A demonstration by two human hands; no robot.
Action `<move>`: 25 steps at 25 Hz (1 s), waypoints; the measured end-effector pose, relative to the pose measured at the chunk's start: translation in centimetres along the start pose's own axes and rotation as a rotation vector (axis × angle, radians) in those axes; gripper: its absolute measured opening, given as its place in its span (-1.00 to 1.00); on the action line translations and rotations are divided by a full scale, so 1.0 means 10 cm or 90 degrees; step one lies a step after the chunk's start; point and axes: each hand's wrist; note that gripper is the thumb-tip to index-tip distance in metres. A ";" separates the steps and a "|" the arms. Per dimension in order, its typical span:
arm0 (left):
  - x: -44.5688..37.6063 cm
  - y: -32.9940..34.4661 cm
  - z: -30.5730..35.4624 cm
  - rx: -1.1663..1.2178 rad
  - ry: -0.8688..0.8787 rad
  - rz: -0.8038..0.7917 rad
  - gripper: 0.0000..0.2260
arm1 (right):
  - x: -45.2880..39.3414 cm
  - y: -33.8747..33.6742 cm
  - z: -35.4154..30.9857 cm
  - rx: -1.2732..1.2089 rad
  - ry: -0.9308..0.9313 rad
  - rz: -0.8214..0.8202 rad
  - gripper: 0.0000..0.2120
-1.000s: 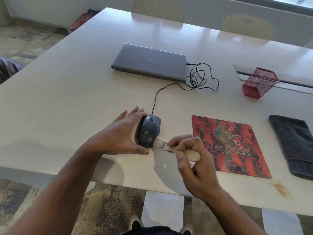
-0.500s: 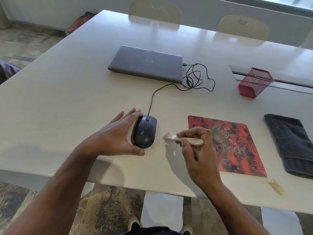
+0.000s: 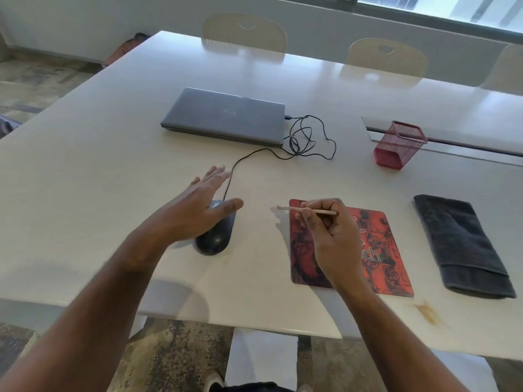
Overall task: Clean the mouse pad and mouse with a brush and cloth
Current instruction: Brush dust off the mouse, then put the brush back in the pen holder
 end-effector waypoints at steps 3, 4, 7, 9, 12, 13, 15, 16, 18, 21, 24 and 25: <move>-0.27 0.06 0.26 -0.061 0.045 0.022 -0.33 | -0.20 -0.21 0.03 0.002 0.005 0.032 -0.97; -0.38 0.09 0.37 -0.076 0.066 0.029 -0.35 | -0.27 -0.31 0.03 0.011 -0.002 0.044 -0.97; -0.74 0.22 0.72 -0.106 0.122 0.030 -0.37 | -0.47 -0.62 0.06 0.038 -0.003 0.089 -0.97; -0.94 0.32 0.95 -0.111 0.142 0.020 -0.39 | -0.61 -0.82 0.12 0.065 0.007 0.112 -0.97; -1.21 0.49 1.28 -0.118 0.158 0.006 -0.40 | -0.83 -1.12 0.24 0.106 0.009 0.120 -0.97; -1.30 0.56 1.38 -0.124 0.164 0.003 -0.40 | -0.91 -1.22 0.29 0.119 0.007 0.122 -0.95; -1.47 0.67 1.54 -0.141 0.176 -0.005 -0.40 | -1.07 -1.41 0.37 0.158 -0.010 0.140 -0.93; -1.55 0.72 1.61 -0.150 0.180 -0.012 -0.40 | -1.16 -1.50 0.40 0.186 -0.025 0.157 -0.94; -1.69 0.81 1.74 -0.166 0.182 -0.024 -0.39 | -1.33 -1.67 0.44 0.229 -0.053 0.195 -0.96; -1.88 0.90 1.97 -0.189 0.189 -0.034 -0.41 | -1.58 -1.90 0.42 0.236 -0.094 0.239 -0.92; -2.09 0.97 2.19 -0.208 0.186 -0.043 -0.49 | -1.81 -2.07 0.37 0.244 -0.152 0.263 -0.89; -2.15 0.99 2.26 -0.210 0.184 -0.044 -0.51 | -1.89 -2.11 0.36 0.254 -0.167 0.267 -0.88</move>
Point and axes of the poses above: each hand's wrist, its own x-axis away from the middle knuckle, its own y-axis out of the palm, z = x × y, and after that the axes turned 2 degrees about -x, right-handed
